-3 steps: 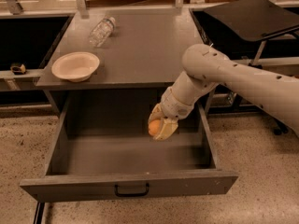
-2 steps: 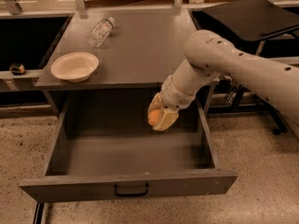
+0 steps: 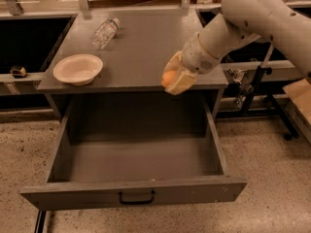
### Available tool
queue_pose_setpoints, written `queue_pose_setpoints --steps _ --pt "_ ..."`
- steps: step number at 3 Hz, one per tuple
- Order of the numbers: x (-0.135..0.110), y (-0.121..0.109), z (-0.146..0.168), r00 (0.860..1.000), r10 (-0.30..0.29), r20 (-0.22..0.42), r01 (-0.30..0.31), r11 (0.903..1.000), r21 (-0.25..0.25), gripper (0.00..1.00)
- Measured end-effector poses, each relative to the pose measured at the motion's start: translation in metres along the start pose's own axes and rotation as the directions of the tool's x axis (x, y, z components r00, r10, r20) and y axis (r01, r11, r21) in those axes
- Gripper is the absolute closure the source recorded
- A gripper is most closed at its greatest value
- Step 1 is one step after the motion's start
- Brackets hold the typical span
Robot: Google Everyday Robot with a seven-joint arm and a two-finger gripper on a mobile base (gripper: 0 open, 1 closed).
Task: Pick orange from top drawer and place on counter
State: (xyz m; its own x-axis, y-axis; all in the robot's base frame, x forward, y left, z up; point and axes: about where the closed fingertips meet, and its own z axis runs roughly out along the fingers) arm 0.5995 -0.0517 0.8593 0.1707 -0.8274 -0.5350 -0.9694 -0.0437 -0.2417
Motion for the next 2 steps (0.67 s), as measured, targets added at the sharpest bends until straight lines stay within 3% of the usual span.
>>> queue_pose_setpoints --steps 1,2 --pt "-0.009 -0.055 -0.016 0.990 0.043 0.133 -0.056 0.9942 0.092 1.00" --pt "-0.006 -0.105 -0.015 0.970 0.080 0.229 -0.122 0.9770 0.175 1.00"
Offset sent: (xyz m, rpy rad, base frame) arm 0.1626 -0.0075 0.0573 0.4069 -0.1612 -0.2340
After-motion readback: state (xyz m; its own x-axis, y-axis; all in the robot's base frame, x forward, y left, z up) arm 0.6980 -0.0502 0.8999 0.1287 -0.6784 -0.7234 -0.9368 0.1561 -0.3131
